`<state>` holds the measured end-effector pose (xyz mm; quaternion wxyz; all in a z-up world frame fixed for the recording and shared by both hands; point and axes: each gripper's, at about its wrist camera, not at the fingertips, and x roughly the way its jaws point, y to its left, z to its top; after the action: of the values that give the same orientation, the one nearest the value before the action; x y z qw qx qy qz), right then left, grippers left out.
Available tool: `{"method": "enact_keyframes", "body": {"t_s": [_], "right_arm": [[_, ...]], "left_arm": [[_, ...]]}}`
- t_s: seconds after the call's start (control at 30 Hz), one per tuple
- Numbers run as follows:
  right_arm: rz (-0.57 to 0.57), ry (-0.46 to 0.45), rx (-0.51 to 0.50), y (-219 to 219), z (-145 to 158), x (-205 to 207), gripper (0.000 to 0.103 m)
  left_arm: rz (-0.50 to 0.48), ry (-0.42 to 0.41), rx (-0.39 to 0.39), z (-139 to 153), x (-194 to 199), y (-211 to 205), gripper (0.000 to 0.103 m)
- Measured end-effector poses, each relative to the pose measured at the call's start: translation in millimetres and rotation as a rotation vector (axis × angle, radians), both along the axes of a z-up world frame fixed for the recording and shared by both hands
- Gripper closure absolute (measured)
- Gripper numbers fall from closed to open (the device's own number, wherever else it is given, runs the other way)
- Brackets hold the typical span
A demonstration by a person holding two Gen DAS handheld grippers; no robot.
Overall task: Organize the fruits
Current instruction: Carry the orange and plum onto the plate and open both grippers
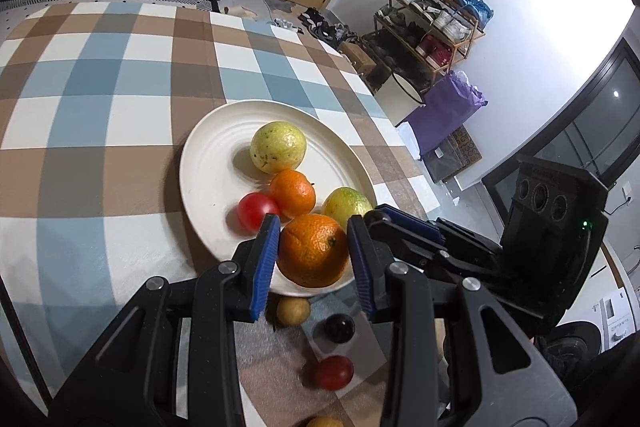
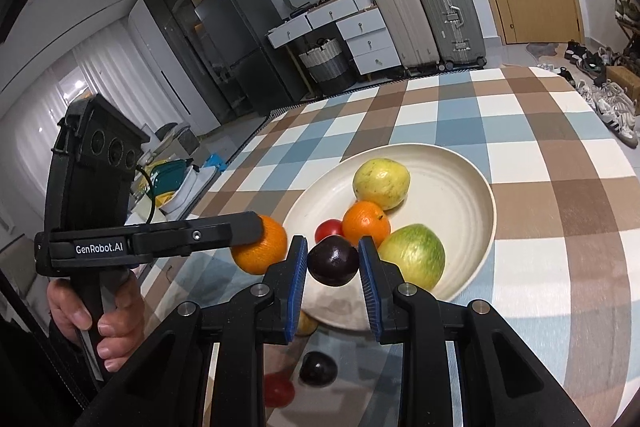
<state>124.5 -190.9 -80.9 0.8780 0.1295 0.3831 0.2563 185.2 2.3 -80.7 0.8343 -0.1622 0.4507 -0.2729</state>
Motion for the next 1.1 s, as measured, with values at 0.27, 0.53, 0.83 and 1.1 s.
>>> {"method": "enact_keyframes", "body": {"t_s": [0.27, 0.53, 0.83, 1.1], "right_arm": [[0.031, 0.008, -0.1, 13, -9, 7, 0.076], [0.051, 0.02, -0.094, 13, -16, 9, 0.076], [0.061, 0.019, -0.106, 16, -19, 7, 0.076], [0.048, -0.03, -0.085, 11, -8, -2, 0.058]], "left_arm": [[-0.009, 0.03, 0.016, -16, 20, -8, 0.071], [-0.021, 0.049, 0.018, -26, 30, -14, 0.071], [-0.01, 0.069, 0.023, -33, 35, -16, 0.071], [0.0, 0.056, 0.01, -25, 33, -14, 0.071]]}}
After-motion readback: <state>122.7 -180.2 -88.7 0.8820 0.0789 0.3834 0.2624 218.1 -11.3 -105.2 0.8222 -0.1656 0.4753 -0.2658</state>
